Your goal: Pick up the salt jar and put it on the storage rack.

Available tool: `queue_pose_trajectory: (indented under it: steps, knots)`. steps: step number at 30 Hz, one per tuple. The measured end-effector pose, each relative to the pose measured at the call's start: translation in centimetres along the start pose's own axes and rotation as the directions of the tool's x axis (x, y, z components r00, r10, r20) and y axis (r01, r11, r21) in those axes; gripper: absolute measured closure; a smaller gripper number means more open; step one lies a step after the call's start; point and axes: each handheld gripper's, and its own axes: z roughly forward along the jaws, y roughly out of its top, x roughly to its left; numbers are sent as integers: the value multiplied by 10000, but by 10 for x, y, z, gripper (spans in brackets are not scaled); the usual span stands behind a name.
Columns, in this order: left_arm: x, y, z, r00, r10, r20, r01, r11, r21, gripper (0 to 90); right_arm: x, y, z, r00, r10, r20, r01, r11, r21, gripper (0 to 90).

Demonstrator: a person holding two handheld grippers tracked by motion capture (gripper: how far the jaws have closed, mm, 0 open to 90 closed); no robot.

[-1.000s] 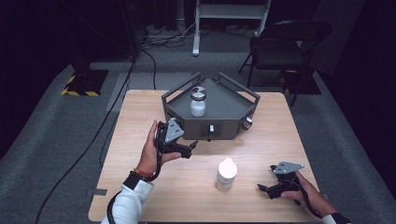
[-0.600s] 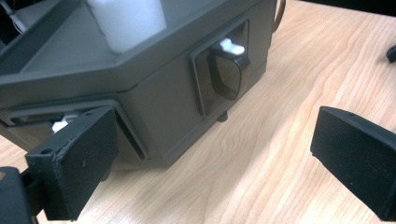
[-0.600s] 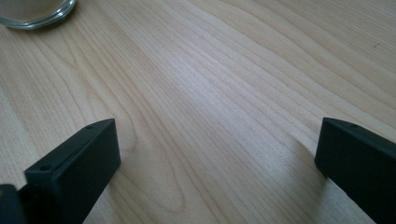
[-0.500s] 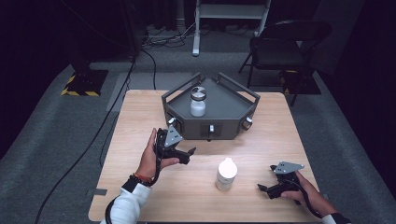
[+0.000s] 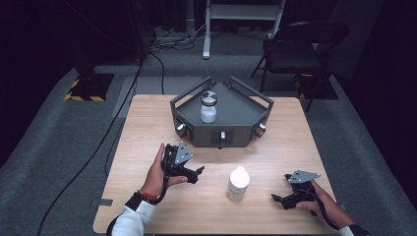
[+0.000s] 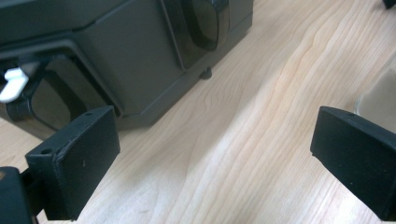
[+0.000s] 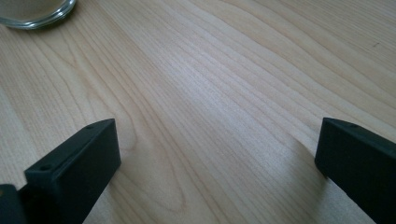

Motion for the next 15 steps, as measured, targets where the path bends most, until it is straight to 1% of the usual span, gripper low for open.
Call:
queue_pose_trajectory:
  steps: [3,9,15]
  knots:
    - [-1,-4,0,10000,-52,-15,52,9999,103,9,0,0,0,10000,4,-1,-4,10000,-1,0]
    - [-4,-9,0,9999,120,-35,-118,9985,527,10,0,0,0,10000,3,-1,-3,10000,0,0]
    - [-7,-17,-2,9999,-18,-138,29,9969,787,10,0,0,0,10000,3,-2,-3,10000,0,0]
